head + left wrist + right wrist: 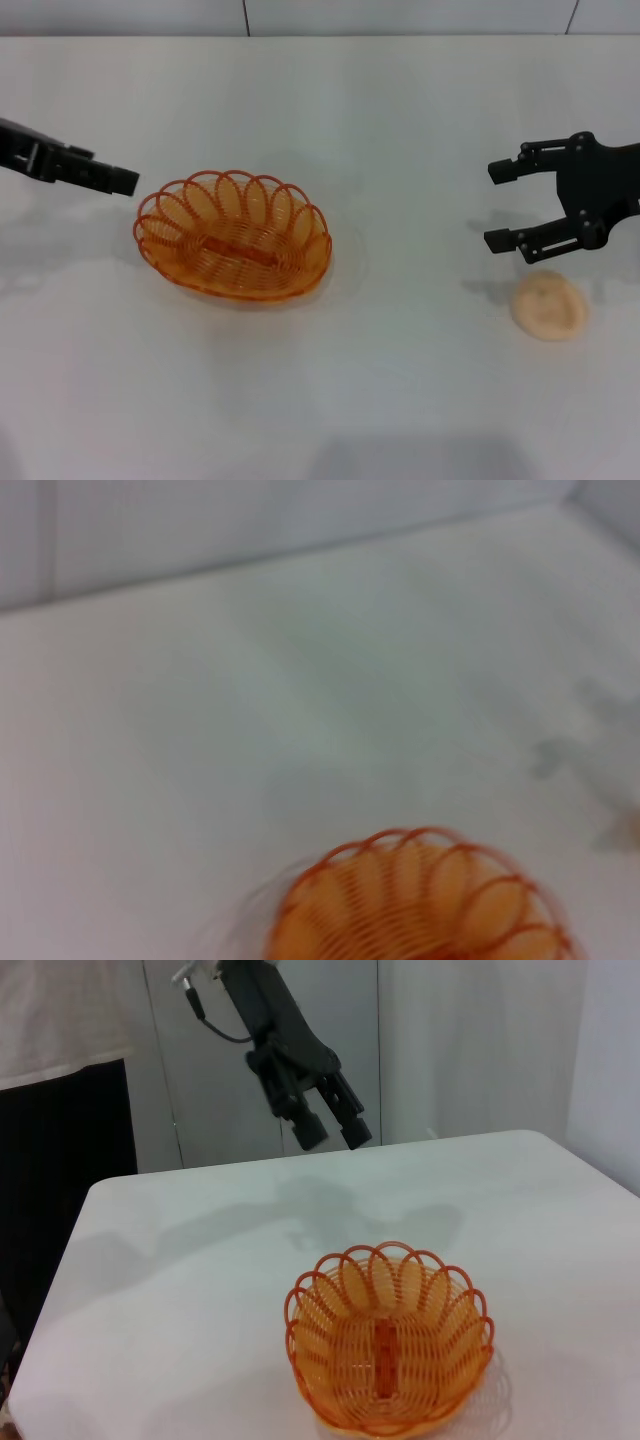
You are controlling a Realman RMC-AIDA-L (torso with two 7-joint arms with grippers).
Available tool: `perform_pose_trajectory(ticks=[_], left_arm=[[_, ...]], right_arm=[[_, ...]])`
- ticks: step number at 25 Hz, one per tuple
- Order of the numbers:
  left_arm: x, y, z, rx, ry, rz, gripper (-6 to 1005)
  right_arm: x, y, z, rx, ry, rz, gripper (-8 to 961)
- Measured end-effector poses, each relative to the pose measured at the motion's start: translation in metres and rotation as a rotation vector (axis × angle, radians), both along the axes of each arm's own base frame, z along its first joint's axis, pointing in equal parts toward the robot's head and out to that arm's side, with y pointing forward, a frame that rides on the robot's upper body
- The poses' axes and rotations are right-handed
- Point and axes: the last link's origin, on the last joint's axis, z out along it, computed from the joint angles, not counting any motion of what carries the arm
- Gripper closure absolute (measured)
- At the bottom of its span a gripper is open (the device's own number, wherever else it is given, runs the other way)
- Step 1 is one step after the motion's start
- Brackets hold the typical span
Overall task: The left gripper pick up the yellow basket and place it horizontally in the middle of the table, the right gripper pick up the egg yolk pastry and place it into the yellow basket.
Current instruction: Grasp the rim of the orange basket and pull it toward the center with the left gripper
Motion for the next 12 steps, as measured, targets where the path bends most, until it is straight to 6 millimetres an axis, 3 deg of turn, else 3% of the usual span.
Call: perform_pose_trajectory(ticks=[7,12], left_arm=[[-0.010,0.012,-0.004,0.026,0.151,0.106,143],[-0.015,0.020,-0.024,0.013,0.179,0.120,143]], right_arm=[[-0.003,-0.001,-0.005,-0.006,0.005,0.009,124],[-0.005,-0.001,-0.006,-0.009,0.008,0.018,125]])
